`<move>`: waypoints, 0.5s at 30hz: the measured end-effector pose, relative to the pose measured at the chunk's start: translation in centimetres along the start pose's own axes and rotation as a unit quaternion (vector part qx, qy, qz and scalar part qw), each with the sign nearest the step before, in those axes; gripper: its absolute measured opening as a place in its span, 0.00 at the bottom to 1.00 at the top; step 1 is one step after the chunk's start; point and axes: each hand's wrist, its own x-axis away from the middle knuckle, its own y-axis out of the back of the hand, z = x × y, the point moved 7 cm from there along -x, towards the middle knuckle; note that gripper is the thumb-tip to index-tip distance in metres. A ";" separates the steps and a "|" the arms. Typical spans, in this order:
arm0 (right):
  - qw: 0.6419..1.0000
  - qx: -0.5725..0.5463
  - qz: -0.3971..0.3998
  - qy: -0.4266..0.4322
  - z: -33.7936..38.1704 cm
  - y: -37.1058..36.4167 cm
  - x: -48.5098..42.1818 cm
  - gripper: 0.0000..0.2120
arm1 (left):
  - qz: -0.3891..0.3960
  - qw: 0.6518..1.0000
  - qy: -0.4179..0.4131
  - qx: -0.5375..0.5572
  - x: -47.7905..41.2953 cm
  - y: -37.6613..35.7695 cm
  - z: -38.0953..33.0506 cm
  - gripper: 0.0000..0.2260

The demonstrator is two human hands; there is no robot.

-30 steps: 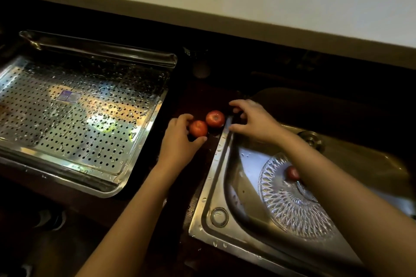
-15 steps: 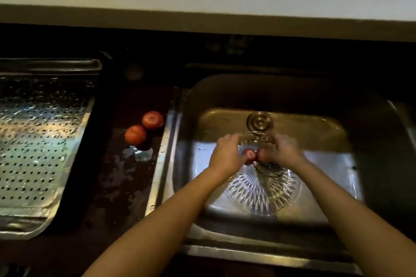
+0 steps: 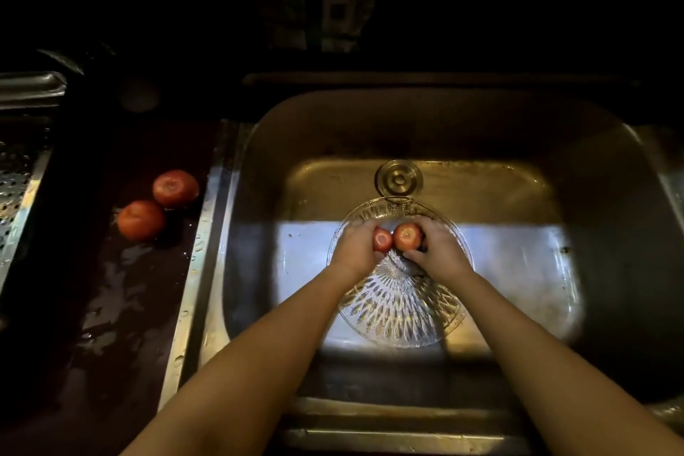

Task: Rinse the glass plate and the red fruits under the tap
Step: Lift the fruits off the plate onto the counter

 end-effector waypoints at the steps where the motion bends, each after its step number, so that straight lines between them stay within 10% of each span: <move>1: 1.000 -0.010 -0.001 0.003 0.0 0.1 0.1 0.27 | -0.001 1.000 -0.001 0.003 0.1 0.0 0.0 0.27; 15: 0.987 -0.056 0.009 0.152 13.4 4.0 4.5 0.26 | -0.197 0.971 0.025 0.134 10.1 13.4 0.8 0.24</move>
